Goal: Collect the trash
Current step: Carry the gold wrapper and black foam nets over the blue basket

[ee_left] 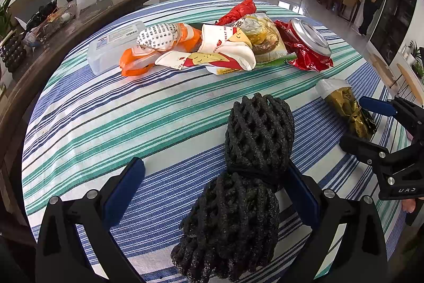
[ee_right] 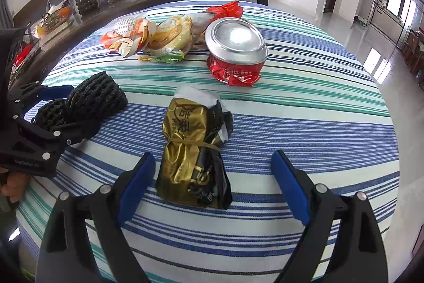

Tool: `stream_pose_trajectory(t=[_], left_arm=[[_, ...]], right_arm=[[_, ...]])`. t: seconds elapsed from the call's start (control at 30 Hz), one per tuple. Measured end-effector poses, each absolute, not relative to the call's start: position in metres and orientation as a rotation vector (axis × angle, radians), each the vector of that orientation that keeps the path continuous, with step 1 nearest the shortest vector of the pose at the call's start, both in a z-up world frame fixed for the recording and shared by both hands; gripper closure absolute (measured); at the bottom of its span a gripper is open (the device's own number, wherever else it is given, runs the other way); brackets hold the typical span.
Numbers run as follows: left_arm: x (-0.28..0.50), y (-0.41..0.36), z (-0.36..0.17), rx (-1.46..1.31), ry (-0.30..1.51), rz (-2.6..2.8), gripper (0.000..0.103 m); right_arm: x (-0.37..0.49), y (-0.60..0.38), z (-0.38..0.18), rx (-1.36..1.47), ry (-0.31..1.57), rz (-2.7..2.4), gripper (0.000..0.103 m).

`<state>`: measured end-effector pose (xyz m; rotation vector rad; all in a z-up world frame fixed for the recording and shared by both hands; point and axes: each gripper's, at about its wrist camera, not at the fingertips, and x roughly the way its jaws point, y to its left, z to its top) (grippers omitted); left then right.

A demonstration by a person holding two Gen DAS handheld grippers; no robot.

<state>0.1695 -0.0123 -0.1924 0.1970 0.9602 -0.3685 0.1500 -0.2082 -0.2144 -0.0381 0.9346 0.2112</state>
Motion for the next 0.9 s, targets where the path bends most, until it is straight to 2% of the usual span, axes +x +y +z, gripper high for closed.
stream_pose_trajectory(t=[0.43, 0.57, 0.67, 0.7, 0.77, 0.8, 0.83, 0.87, 0.9], left_arm=[[0.169, -0.012, -0.192, 0.193, 0.961, -0.382, 0.004], [0.16, -0.007, -0.183, 0.178, 0.985, -0.472, 0.005], [0.157, -0.01, -0.179, 0.189, 0.986, -0.488, 0.007], [0.158, -0.012, -0.179, 0.196, 0.988, -0.483, 0.01], [0.162, -0.017, -0.179, 0.203, 1.001, -0.468, 0.028], [0.163, -0.019, -0.179, 0.204, 1.007, -0.465, 0.031], [0.163, -0.021, -0.177, 0.204, 1.009, -0.463, 0.042], [0.162, -0.022, -0.176, 0.204, 1.008, -0.463, 0.065], [0.16, -0.023, -0.175, 0.208, 1.008, -0.452, 0.065]], right_arm=[[0.151, -0.213, -0.212, -0.007, 0.938, 0.224, 0.016], [0.156, -0.216, -0.199, 0.089, 1.044, 0.274, 0.017], [0.163, -0.203, -0.193, 0.016, 1.081, 0.27, 0.018], [0.165, -0.198, -0.196, 0.003, 1.103, 0.271, 0.02], [0.17, -0.193, -0.199, -0.008, 1.128, 0.269, 0.031], [0.172, -0.192, -0.2, -0.017, 1.128, 0.258, 0.033], [0.173, -0.193, -0.199, -0.026, 1.117, 0.237, 0.047], [0.173, -0.196, -0.197, -0.019, 1.106, 0.223, 0.064], [0.172, -0.2, -0.193, 0.003, 1.091, 0.219, 0.064]])
